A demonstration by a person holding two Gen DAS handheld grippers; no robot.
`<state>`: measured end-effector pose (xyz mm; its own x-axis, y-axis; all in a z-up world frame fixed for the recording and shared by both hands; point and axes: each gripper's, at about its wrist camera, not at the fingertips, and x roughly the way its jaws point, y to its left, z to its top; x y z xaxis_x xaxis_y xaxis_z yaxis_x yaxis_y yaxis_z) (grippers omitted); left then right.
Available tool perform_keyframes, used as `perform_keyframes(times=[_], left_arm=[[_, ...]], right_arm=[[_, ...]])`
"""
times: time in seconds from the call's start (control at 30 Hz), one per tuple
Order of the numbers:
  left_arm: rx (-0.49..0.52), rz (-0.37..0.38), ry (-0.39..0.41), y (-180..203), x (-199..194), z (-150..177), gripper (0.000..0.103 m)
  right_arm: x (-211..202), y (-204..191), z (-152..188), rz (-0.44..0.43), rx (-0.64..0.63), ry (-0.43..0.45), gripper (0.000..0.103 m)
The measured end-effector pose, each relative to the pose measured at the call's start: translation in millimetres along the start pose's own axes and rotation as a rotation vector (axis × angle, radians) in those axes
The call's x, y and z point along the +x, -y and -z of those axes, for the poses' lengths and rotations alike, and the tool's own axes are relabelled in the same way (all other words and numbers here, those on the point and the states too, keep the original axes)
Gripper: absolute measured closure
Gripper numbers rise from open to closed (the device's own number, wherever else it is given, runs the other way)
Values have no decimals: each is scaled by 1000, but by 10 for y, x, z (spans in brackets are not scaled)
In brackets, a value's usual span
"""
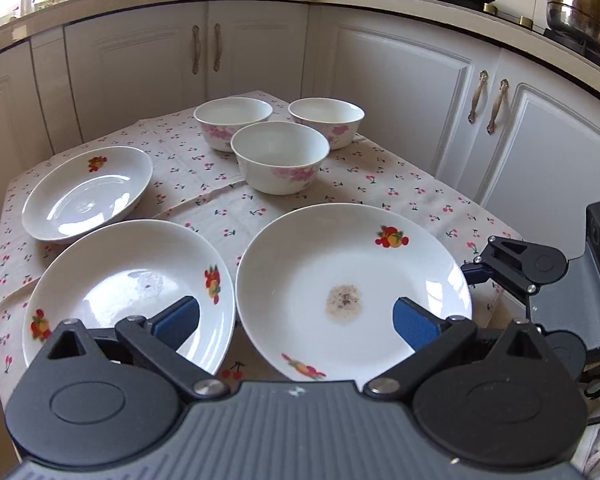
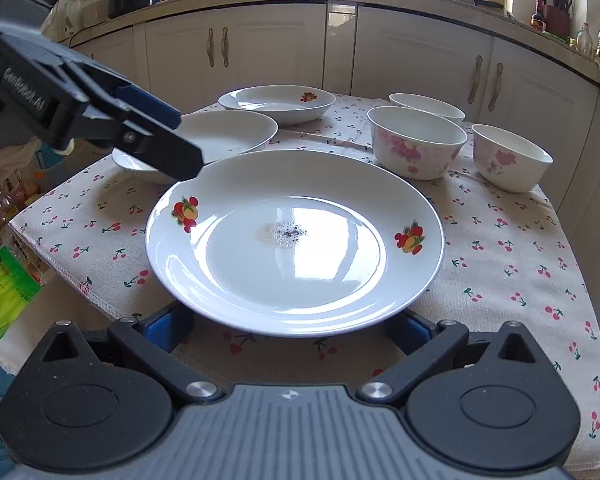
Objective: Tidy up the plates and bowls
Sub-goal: 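Grip the rim of the stained plate with the left tool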
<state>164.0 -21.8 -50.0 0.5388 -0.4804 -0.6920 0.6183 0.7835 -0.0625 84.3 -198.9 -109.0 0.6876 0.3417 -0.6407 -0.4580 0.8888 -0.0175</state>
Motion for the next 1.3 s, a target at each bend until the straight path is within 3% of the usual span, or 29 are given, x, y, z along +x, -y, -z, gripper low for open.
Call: perform_keyframes(times=[0.37,0.67,1.07,1.3], left_arm=[[98,125,-137,-99,620,-445,1],[146,209,-282,-168,1023,-595,3],[181,310,-392,-162,1150,-662,10],[197,320,-405,-154,1165,-659,10]], right_arm=[[8,10,18,11,7,20,0],[8,15,12,11,9,29,0],[19,13,-23,5,6,6,0],[24,17,-40,2,4,-12,0]])
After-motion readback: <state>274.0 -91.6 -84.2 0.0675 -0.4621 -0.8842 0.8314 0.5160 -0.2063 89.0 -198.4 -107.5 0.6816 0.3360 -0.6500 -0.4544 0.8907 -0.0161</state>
